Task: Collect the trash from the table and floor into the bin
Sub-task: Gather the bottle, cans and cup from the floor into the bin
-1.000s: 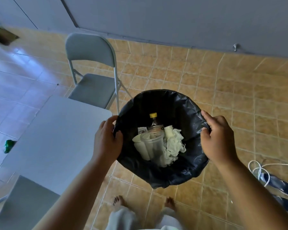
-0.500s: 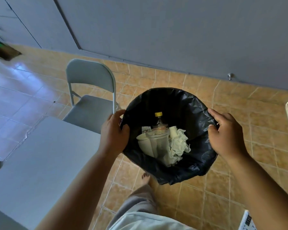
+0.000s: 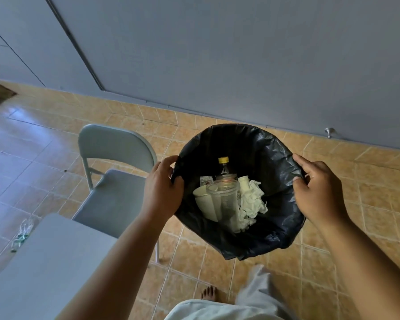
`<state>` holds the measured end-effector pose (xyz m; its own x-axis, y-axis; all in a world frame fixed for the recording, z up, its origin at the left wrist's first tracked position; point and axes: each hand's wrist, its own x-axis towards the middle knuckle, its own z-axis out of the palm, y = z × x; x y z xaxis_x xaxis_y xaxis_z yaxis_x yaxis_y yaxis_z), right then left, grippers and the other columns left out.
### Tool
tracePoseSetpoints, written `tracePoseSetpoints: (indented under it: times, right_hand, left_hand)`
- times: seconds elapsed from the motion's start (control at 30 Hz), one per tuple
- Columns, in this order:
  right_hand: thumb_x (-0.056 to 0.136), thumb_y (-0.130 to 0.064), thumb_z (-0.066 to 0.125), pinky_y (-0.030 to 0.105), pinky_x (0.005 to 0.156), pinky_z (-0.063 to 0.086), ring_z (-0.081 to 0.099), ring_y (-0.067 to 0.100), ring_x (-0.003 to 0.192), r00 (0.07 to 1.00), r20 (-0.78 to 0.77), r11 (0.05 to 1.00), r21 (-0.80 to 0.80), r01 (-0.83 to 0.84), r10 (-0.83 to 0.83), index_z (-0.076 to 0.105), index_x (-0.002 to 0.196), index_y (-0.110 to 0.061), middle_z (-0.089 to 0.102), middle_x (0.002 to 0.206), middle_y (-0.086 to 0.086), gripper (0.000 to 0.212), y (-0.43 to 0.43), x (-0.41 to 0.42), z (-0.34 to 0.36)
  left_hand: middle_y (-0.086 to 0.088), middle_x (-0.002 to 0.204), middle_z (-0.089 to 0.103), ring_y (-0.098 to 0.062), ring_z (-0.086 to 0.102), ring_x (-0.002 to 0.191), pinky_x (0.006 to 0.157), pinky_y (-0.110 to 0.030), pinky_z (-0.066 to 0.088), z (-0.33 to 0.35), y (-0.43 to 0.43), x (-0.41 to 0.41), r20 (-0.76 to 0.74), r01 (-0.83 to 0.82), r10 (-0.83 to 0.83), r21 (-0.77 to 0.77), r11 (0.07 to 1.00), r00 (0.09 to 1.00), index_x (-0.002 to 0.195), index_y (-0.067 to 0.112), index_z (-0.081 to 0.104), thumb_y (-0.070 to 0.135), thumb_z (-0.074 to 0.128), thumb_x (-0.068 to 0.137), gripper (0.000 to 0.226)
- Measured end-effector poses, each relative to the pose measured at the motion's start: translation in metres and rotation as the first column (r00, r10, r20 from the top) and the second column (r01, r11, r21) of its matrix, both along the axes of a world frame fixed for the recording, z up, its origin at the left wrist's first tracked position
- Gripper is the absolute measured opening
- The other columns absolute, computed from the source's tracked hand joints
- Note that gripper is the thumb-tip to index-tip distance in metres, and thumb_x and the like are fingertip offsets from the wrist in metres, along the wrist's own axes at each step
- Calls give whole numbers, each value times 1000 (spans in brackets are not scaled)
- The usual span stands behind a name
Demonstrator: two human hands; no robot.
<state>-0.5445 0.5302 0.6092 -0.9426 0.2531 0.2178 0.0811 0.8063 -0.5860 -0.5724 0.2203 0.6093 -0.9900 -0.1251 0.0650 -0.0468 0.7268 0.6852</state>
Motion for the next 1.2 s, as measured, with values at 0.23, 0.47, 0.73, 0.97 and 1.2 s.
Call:
tracePoseSetpoints:
  times: [0.23,0.47,0.73,0.97,1.2]
  right_hand:
    - [87,0,55,20,65,32,49,15,68,995,-16,996,4,-94,94,57,135,-16,55,95,5,51,18,-133,-13]
    - [86,1,56,19,69,31,47,15,78,966,-30,967,10,-255,256,57,135,-11,51,96,2,50,29,-283,-4]
    - [85,0,56,20,71,31,46,16,77,926,-32,926,62,-373,375,59,133,-12,57,99,11,50,-20,-441,-3]
    - [84,0,55,17,67,29,46,15,74,892,-19,889,91,-448,452,60,132,-13,51,93,2,50,-104,-571,-10]
    - [84,1,57,17,68,29,47,16,73,853,-12,851,79,-519,522,60,132,-12,51,90,2,49,-181,-684,-1]
  left_hand:
    - [-4,117,61,-23,60,102,82,-33,48,-11,15,-106,32,-105,106,-17,994,994,133,25,51,9,57,86,50]
    - [-4,119,60,-20,59,100,79,-28,43,-3,31,-209,-11,-256,255,-9,967,967,133,25,52,8,57,86,50]
    - [-4,125,56,-14,53,98,84,-30,46,-2,-2,-320,-24,-414,415,25,910,910,132,23,52,8,54,84,50]
    - [-3,118,58,-19,57,98,83,-33,49,-17,-77,-428,-33,-475,477,58,878,878,133,21,53,8,53,86,48]
    - [1,109,57,-16,55,92,73,-21,39,-15,-149,-519,-30,-541,546,94,835,837,132,23,54,8,55,87,48]
